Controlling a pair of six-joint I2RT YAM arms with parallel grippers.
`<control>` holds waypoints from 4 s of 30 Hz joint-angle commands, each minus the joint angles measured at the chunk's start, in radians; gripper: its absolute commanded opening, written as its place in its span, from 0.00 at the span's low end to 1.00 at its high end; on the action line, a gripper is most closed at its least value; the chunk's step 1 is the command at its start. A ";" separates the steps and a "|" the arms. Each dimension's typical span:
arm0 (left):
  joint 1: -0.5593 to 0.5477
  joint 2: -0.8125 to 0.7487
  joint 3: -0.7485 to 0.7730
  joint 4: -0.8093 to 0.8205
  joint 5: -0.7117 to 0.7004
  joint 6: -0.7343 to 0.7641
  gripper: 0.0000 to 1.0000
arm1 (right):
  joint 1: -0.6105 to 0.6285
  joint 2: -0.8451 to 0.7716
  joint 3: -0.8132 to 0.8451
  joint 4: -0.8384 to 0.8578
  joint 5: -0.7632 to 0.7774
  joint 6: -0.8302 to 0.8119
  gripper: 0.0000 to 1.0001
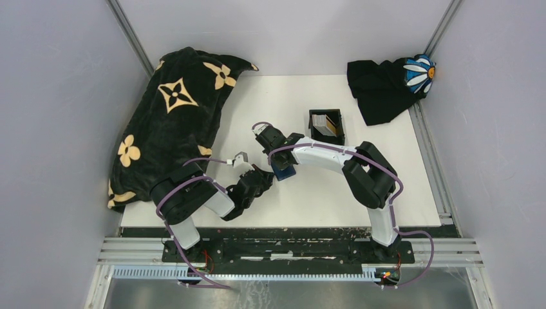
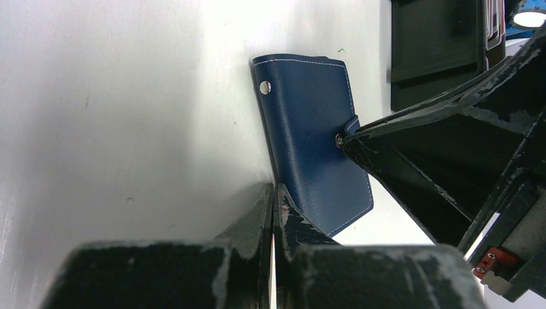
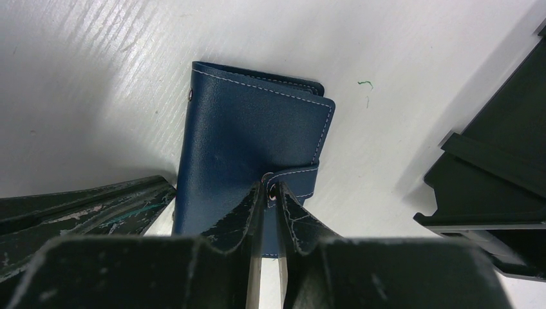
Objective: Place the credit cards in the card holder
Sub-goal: Close the card holder at the center of the board.
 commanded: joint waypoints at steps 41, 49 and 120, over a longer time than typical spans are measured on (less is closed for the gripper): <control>-0.005 0.064 -0.026 -0.107 0.031 -0.014 0.03 | 0.004 0.002 0.020 0.039 0.036 0.001 0.19; -0.004 0.061 -0.028 -0.105 0.030 -0.014 0.03 | 0.003 -0.004 0.015 0.047 0.038 -0.001 0.17; -0.005 0.085 -0.012 -0.099 0.046 -0.018 0.03 | 0.003 -0.003 -0.019 0.026 -0.012 0.030 0.11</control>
